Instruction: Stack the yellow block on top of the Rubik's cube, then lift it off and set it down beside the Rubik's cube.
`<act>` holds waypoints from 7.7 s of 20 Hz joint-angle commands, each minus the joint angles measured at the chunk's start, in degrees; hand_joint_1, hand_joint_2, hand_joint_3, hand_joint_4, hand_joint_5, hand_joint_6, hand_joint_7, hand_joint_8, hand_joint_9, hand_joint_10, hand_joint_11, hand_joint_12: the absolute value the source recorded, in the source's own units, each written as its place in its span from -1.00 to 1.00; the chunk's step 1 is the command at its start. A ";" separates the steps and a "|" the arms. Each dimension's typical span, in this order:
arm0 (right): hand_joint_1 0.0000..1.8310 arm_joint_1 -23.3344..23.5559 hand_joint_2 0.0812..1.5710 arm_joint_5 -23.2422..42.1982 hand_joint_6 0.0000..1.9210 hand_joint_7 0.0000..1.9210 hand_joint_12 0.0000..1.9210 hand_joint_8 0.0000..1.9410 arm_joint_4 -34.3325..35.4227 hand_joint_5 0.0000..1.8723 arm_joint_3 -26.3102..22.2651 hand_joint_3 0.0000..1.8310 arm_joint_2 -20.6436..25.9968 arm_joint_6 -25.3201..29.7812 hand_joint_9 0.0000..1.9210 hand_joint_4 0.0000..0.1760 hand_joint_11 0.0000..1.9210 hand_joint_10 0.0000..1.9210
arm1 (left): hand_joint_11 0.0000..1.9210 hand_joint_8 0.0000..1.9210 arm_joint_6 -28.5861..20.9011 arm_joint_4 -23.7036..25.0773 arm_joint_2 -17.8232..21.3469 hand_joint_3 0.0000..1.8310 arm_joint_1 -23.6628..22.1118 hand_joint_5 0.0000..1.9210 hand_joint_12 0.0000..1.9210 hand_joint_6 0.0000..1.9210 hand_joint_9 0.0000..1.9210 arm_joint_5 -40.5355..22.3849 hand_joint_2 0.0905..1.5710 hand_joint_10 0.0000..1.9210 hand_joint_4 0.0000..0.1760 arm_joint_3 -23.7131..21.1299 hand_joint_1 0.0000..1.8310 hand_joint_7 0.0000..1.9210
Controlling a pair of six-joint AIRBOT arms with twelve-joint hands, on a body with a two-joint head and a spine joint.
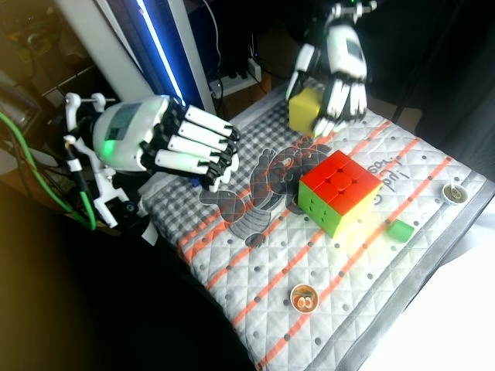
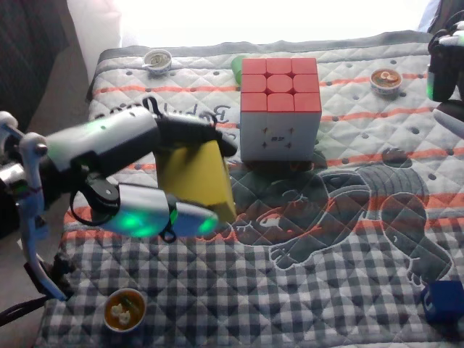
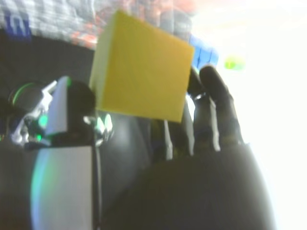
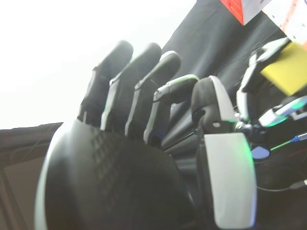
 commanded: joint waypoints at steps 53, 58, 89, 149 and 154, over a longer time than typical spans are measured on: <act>0.15 1.94 0.59 4.43 0.47 -0.36 0.89 0.23 -0.39 -0.25 3.05 -1.00 -2.25 0.62 -0.46 -1.00 -0.59 0.50 | -1.00 -0.99 -1.37 0.61 -23.58 -0.99 -23.23 -0.91 0.28 -1.00 -1.00 -10.67 0.34 -0.40 1.00 28.86 -0.07 -0.69; -0.09 5.16 0.41 1.93 -0.33 -0.69 0.65 -0.33 -0.47 -0.71 4.34 -1.00 -2.63 0.62 -0.83 -1.00 -0.97 0.03 | -1.00 -0.99 -1.37 -2.02 -18.73 -1.00 -23.43 -0.99 0.49 -1.00 -0.99 -4.28 0.36 -0.41 1.00 25.85 -0.30 -0.83; -0.51 32.93 -0.06 -36.07 -0.99 -1.00 -1.00 -1.00 -6.15 -0.98 26.26 -1.00 -23.69 0.64 -1.00 -1.00 -1.00 -1.00 | -1.00 -0.52 -5.27 -8.24 -1.33 -1.00 -2.18 -0.71 0.67 -0.32 -0.80 34.39 0.78 -0.08 -1.00 4.60 -0.42 -0.62; 0.25 0.66 0.38 -14.95 0.11 -0.31 0.78 0.15 -4.46 -0.43 5.58 -1.00 -13.51 1.25 -0.33 -1.00 -0.39 0.39 | -1.00 0.35 -8.81 -11.64 0.99 -1.00 6.21 -0.55 0.97 0.86 -0.98 43.77 0.83 0.52 -1.00 0.80 -0.15 -0.84; -0.15 0.72 0.10 -14.81 -0.25 -1.00 0.69 -0.43 -4.32 -1.00 5.28 -1.00 -13.34 1.25 -1.00 -1.00 -1.00 -0.15 | -1.00 0.46 -8.98 -11.74 1.03 -1.00 6.55 -0.57 1.00 0.88 -0.98 44.08 0.85 0.61 -1.00 0.78 -0.17 -0.87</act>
